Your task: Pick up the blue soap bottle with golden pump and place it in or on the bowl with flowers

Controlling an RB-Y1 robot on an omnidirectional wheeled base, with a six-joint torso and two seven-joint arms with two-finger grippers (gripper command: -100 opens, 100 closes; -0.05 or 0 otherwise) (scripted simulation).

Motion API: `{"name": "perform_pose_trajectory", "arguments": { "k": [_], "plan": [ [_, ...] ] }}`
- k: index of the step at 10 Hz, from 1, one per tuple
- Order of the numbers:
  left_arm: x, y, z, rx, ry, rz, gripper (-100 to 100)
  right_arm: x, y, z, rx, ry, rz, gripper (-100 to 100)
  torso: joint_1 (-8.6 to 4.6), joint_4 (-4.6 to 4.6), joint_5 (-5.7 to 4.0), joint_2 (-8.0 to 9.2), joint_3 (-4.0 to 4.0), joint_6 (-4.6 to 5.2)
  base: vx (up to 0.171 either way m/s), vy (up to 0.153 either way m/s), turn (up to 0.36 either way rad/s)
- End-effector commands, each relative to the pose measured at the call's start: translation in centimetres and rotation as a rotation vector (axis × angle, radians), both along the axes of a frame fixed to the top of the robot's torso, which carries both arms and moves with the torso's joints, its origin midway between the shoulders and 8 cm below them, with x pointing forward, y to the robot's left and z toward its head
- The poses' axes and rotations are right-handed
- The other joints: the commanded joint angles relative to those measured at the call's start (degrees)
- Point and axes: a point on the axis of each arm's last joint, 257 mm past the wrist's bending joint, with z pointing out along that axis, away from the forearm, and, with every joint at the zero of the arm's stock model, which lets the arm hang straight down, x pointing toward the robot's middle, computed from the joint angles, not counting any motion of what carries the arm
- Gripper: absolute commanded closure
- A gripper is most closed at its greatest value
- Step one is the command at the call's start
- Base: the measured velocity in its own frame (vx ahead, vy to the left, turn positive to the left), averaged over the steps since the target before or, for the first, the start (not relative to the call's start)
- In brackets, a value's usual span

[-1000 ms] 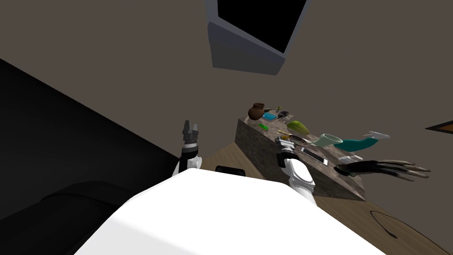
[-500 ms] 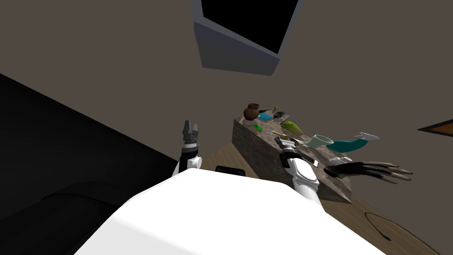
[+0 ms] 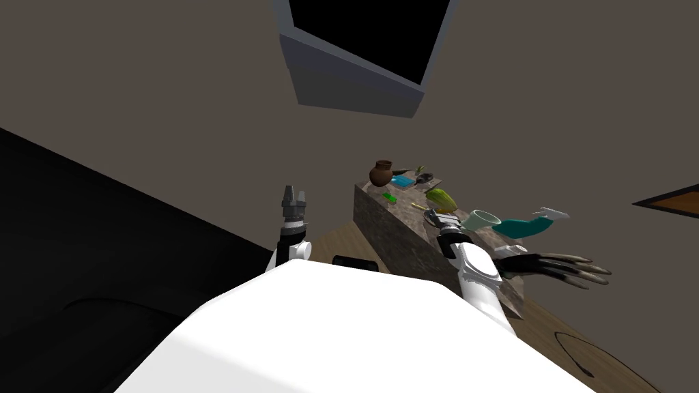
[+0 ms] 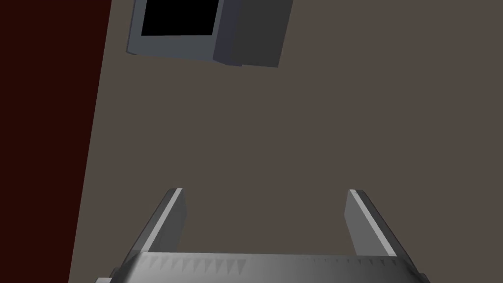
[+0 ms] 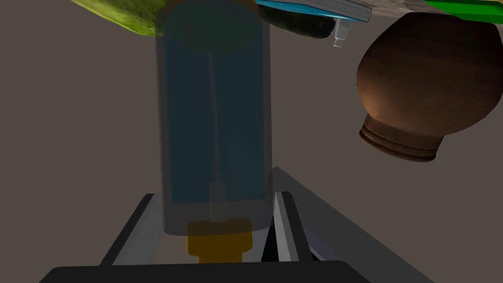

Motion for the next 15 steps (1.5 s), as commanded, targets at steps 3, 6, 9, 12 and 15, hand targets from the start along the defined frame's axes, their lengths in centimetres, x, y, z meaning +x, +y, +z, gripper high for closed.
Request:
{"name": "perform_pose_trajectory", "arguments": {
  "k": [3, 6, 9, 12, 15],
  "plan": [
    [0.0, 0.0, 0.0, 0.000, 0.000, 0.000, 0, 0.1, -0.5, 0.4, -0.012, 0.005, 0.010, -100, 0.49, -0.04, 0.03, 0.00, -0.02, -0.04, 0.036, -0.097, 0.004],
    [0.0, 0.0, 0.0, 0.000, 0.000, 0.000, 0, 0.1, -0.5, 0.4, -0.013, 0.005, 0.009, -100, 0.91, 0.00, 0.14, 0.14, 0.06, -0.05, 0.001, -0.003, 0.000],
    [0.0, 0.0, 0.0, 0.000, 0.000, 0.000, 0, 0.0, -2.0, 1.5, -0.013, 0.002, 0.016, -100, 1.00, 0.02, 0.17, 0.18, 0.09, -0.08, 0.004, 0.024, -0.014],
    [0.0, 0.0, 0.0, -0.001, 0.000, 0.000, 0, 0.0, -2.9, 2.2, -0.019, 0.001, 0.021, -100, 1.22, 0.01, 0.23, 0.11, 0.05, -0.09, 0.018, 0.062, -0.018],
    [0.0, 0.0, 0.0, -0.001, 0.000, 0.000, 0, -0.1, -5.2, 4.4, -0.026, -0.003, 0.032, -100, 1.34, 0.00, 0.25, 0.07, 0.03, -0.08, 0.031, 0.088, -0.038]
  ]
}}
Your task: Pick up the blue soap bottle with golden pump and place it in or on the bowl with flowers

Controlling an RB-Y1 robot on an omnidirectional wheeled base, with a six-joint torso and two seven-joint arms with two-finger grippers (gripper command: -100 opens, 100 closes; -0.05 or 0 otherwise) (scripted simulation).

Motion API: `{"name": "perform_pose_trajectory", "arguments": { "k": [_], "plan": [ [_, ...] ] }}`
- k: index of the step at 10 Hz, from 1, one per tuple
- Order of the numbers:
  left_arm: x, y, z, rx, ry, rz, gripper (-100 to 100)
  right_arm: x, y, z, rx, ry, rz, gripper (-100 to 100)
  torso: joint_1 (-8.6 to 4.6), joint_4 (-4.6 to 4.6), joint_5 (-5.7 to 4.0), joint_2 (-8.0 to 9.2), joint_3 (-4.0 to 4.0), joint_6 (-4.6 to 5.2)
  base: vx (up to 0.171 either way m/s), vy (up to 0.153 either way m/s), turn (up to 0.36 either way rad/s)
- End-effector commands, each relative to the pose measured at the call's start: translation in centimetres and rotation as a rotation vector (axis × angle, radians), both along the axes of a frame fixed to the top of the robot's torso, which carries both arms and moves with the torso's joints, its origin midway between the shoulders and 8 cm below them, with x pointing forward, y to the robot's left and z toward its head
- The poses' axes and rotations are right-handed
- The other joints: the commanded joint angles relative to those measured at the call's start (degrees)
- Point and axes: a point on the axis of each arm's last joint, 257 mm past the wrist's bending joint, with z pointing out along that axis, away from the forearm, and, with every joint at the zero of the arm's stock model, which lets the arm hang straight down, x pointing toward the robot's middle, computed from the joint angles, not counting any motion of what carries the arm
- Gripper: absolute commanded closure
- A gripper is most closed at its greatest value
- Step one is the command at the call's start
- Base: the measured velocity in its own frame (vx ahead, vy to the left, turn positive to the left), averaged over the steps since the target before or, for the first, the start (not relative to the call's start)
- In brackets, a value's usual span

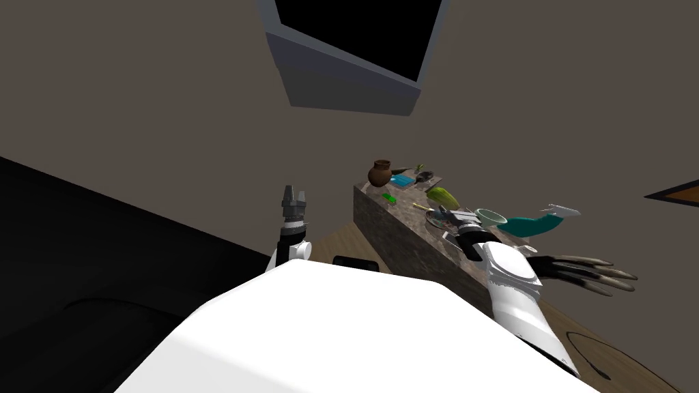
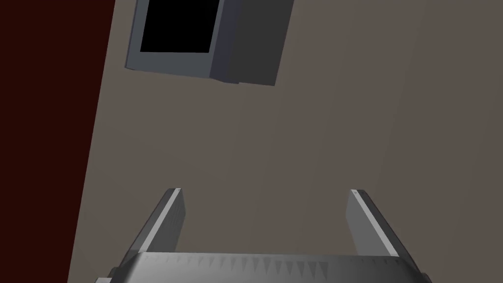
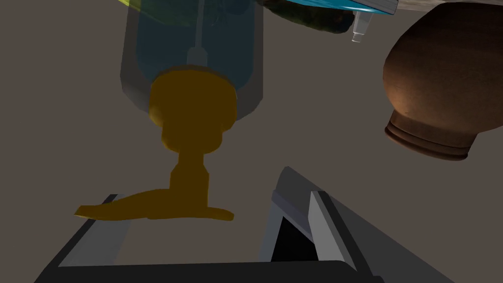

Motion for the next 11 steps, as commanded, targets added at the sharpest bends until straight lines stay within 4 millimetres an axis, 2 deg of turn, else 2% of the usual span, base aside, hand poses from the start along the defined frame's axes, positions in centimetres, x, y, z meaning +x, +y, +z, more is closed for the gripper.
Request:
{"name": "perform_pose_trajectory", "arguments": {
  "k": [1, 4, 5, 6, 11],
  "plan": [
    [0.0, 0.0, 0.0, 0.000, 0.000, 0.000, 0, 0.0, -1.0, 1.1, -0.001, -0.002, 0.008, -100, 0.00, 0.00, 0.00, 0.00, 0.00, 0.00, 0.017, 0.101, -0.035],
    [0.0, 0.0, 0.0, 0.000, 0.000, 0.000, 0, -0.1, -3.1, 3.5, -0.007, -0.005, 0.018, -100, -0.01, 0.01, 0.00, 0.05, 0.03, 0.00, 0.019, 0.097, -0.035],
    [0.0, 0.0, 0.0, 0.000, 0.000, 0.000, 0, -0.1, -2.9, 3.1, -0.006, -0.005, 0.015, -100, -0.03, 0.01, -0.01, 0.06, 0.03, -0.01, 0.003, 0.041, -0.010],
    [0.0, 0.0, 0.0, 0.000, 0.000, 0.000, 0, -0.1, -2.9, 3.2, -0.005, -0.005, 0.016, 0, -0.18, 0.02, -0.04, 0.10, 0.05, -0.01, 0.001, 0.008, 0.000],
    [0.0, 0.0, 0.0, 0.000, 0.000, 0.000, 0, -0.1, -2.9, 3.2, -0.005, -0.005, 0.016, 0, -0.38, 0.02, -0.10, 0.12, 0.07, -0.01, 0.000, 0.000, 0.000]
  ]
}}
